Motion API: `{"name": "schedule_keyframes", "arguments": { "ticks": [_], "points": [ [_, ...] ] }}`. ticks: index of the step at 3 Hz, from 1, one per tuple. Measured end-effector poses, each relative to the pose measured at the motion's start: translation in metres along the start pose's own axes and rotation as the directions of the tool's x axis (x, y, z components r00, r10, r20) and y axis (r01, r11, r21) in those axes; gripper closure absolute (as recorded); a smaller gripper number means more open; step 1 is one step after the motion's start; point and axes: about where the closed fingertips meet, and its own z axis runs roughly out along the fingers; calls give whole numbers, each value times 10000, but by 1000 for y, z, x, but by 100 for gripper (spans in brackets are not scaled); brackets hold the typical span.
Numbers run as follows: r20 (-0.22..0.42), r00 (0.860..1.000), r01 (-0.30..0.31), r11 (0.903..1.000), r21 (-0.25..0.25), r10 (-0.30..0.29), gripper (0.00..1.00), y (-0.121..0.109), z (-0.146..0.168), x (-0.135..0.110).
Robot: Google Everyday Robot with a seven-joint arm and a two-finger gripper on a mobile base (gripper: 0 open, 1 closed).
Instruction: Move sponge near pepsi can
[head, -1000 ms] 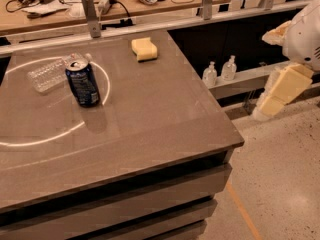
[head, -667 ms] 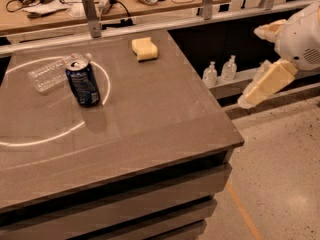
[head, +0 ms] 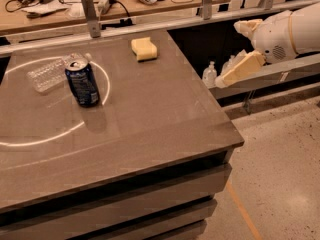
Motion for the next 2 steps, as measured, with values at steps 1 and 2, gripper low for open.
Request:
{"name": "schedule_keyframes", "arguments": {
  "ticks": [1, 2],
  "points": [
    [1, 10000, 0, 10000, -1, 0, 0, 0, 0, 0],
    [135, 9998, -179, 9998, 102, 178, 0, -1, 13, -4]
  ]
}}
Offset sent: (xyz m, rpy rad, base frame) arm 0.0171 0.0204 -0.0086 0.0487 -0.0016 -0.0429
